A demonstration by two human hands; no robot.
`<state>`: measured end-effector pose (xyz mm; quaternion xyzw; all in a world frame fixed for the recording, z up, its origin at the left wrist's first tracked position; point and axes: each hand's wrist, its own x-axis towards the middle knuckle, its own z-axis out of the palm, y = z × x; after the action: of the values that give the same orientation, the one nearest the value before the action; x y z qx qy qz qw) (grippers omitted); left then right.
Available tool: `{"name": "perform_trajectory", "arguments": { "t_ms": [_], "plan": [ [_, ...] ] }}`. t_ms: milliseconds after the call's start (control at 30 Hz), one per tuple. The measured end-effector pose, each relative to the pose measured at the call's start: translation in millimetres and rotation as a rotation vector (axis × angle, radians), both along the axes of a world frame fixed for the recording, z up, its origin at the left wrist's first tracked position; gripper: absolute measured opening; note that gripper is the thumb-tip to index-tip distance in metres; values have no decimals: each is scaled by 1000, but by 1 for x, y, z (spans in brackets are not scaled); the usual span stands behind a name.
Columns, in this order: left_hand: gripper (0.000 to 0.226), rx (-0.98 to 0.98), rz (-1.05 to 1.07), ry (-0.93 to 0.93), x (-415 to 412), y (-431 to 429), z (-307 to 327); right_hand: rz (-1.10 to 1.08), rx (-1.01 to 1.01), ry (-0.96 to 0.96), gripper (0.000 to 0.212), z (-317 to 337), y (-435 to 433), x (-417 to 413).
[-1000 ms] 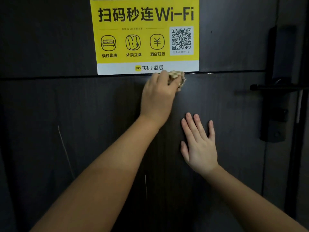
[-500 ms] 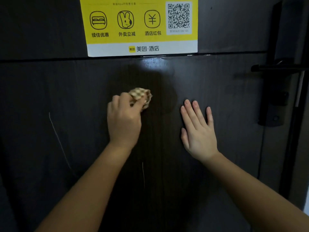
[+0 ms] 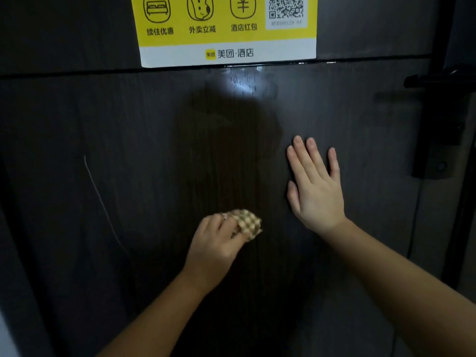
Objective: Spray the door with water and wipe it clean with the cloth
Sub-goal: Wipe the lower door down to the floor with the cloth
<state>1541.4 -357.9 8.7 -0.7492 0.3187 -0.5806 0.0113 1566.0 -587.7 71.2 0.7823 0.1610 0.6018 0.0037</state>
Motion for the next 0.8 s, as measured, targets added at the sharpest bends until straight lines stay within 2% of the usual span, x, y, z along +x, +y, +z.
{"name": "perform_trajectory", "arguments": {
  "t_ms": [67,200,233,267,333,400,467,533,600,667,767,800],
  "plan": [
    [22,55,13,-29,0,13,0,-2,14,33,59,1,3,-4],
    [25,-315,143,39,-11,7,-8,-32,103,133,61,-6,22,-22],
    [24,-336,138,52,-14,3,-22,-36,106,166,62,-19,30,-28],
    [22,-293,124,73,-17,2,-40,-35,79,199,63,-35,38,-33],
    [22,-80,100,153,-25,9,-75,-54,-5,266,65,-68,48,-36],
    [23,47,110,200,-28,23,-86,-106,-51,291,67,-85,47,-28],
    [24,-67,131,172,-26,27,-64,-134,-64,295,68,-88,46,-19],
    [24,-307,159,105,-19,25,-29,-126,-63,287,69,-87,46,-15],
    [27,-401,150,80,-16,21,-14,-117,-59,272,70,-90,47,-14],
    [24,-298,113,99,-20,15,-33,-109,-50,258,70,-90,47,-14],
    [14,18,39,192,-31,11,-75,-109,-60,258,71,-89,47,-14],
    [12,52,31,178,-27,15,-73,-110,-57,257,71,-89,47,-14]
  ]
}}
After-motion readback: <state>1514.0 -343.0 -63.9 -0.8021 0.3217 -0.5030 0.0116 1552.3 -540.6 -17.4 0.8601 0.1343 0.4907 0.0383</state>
